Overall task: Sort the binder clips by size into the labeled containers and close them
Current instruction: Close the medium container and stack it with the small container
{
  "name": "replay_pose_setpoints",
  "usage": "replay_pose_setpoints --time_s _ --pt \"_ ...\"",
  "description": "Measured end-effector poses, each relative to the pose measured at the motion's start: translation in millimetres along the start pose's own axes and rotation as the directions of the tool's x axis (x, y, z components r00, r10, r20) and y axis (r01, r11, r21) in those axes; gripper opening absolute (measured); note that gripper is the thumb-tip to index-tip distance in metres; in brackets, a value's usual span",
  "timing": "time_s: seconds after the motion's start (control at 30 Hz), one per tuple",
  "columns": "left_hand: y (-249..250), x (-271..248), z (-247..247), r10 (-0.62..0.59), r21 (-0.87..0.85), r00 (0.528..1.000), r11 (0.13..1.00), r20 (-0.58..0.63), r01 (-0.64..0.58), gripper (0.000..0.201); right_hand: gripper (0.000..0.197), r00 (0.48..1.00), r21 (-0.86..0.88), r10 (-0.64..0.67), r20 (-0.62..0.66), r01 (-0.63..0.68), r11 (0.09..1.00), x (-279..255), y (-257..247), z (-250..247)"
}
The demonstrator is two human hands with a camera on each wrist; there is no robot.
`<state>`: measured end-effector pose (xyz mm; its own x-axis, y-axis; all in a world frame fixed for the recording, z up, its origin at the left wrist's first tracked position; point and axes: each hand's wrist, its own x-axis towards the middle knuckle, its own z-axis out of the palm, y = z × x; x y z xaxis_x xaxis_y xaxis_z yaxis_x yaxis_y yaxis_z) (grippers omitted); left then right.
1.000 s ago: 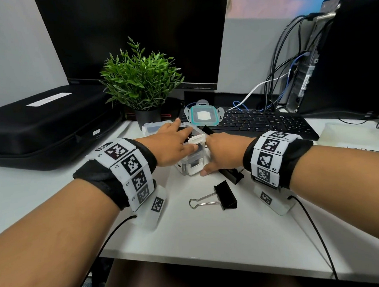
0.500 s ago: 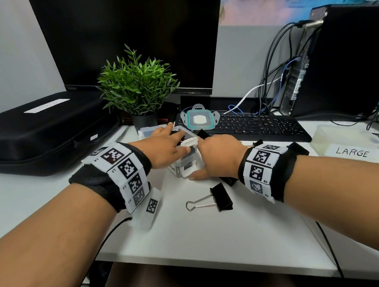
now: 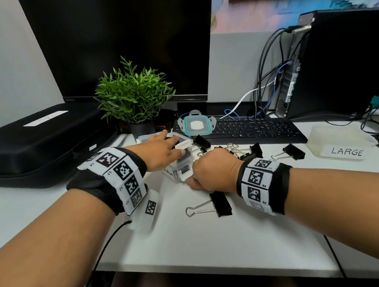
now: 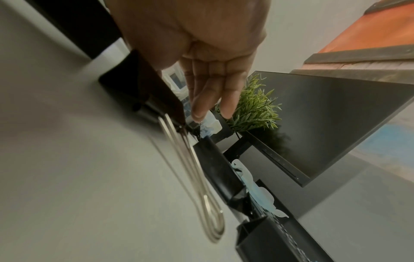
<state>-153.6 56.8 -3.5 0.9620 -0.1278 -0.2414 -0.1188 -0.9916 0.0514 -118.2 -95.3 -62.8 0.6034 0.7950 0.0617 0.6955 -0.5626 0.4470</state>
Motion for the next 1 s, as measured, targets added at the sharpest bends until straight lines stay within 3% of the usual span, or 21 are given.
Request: replay_pose_setpoints --time_s 0.23,0.33,0.43,0.5,0.53,0.63,0.73,0.87,1.0 --pt "-5.4 4.3 2.0 -0.001 -0.021 1.0 1.0 -0.003 0.001 0.054 0.038 0.991 0.024 -0.041 -0.126 0.044 0.999 -4.6 4.2 6.3" --pt "1.5 -1.9 1.6 -0.002 0.02 1.0 1.0 0.012 0.002 0.052 0.038 0.991 0.035 0.018 -0.131 -0.013 0.999 -0.6 13.1 -1.1" --pt "7.0 -6.9 1.0 0.021 0.047 1.0 0.999 0.003 -0.021 0.052 0.046 0.962 0.056 0.081 -0.262 -0.068 0.996 -0.3 22.1 -2.2" --pt "6.2 -5.9 1.7 0.017 0.033 1.0 0.999 0.002 -0.017 0.053 0.047 0.973 0.061 0.075 -0.218 -0.063 0.996 -1.4 23.5 0.3" --pt "4.7 -4.1 2.6 0.012 0.022 1.0 1.0 0.001 -0.012 0.054 0.052 0.979 0.058 0.129 -0.158 -0.121 0.991 -2.8 24.5 -1.3" --pt "-0.3 1.0 6.8 -0.027 -0.042 0.999 0.999 -0.024 0.026 0.07 0.065 0.956 0.088 0.228 -0.184 -0.215 0.973 -3.4 27.6 -4.9" --pt "-1.7 4.7 10.9 -0.041 0.01 0.998 0.999 -0.047 0.042 0.087 0.076 0.962 0.166 0.207 -0.18 -0.178 0.97 0.1 30.8 -4.5" --pt "2.5 5.8 12.2 -0.041 0.084 0.994 0.995 -0.102 0.05 0.087 0.06 0.975 0.233 0.118 -0.187 -0.072 0.97 -0.9 33.2 -8.8" --pt "4.5 10.0 14.5 -0.056 0.111 0.99 0.991 -0.13 0.07 0.084 0.054 0.984 0.222 0.09 -0.153 -0.055 0.974 0.6 33.0 -8.3"
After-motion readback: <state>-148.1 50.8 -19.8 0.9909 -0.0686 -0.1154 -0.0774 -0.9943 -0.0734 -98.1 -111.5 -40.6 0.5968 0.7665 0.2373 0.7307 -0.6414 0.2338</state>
